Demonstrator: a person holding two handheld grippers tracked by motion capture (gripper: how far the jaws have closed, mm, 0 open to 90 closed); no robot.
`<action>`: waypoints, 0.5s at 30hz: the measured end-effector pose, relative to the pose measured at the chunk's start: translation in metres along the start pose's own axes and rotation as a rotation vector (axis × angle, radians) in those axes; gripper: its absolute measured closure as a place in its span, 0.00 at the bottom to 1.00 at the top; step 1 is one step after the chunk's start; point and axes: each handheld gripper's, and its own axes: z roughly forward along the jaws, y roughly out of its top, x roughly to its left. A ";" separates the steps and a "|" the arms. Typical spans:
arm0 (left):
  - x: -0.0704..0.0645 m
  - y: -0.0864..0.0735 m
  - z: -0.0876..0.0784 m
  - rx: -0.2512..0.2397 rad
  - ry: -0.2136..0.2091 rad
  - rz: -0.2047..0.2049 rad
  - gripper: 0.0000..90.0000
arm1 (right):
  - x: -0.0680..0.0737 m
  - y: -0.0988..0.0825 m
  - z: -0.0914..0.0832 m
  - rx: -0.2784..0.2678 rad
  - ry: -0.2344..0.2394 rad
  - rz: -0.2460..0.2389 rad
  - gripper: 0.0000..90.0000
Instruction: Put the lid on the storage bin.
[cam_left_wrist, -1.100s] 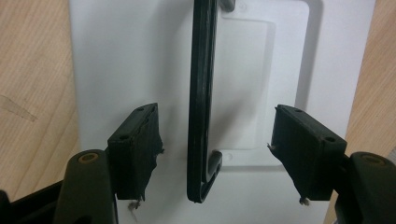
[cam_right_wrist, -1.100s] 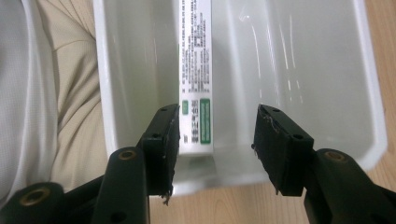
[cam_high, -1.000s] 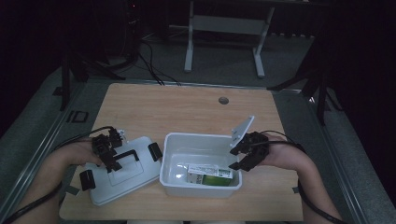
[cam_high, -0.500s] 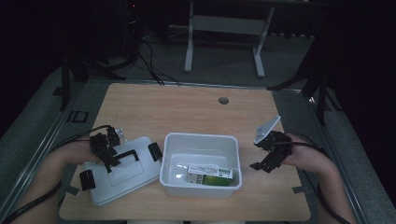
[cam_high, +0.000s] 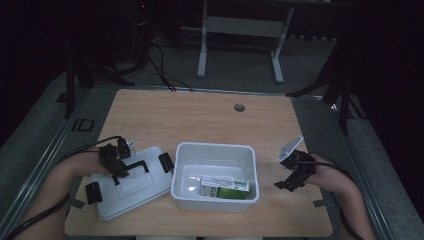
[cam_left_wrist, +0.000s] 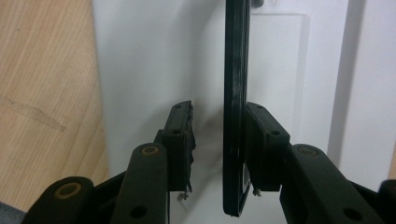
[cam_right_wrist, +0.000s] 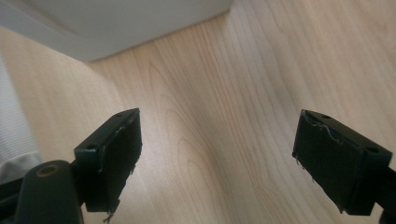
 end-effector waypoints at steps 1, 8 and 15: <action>0.000 0.000 0.000 -0.001 -0.008 0.001 0.76 | -0.002 -0.006 0.008 -0.015 0.001 0.003 0.17; -0.002 0.003 0.000 -0.028 -0.022 0.022 0.83 | -0.004 -0.021 0.025 -0.022 -0.007 0.049 0.17; -0.004 0.005 -0.004 -0.057 -0.017 0.044 0.90 | -0.003 -0.033 0.033 -0.067 -0.031 0.088 0.17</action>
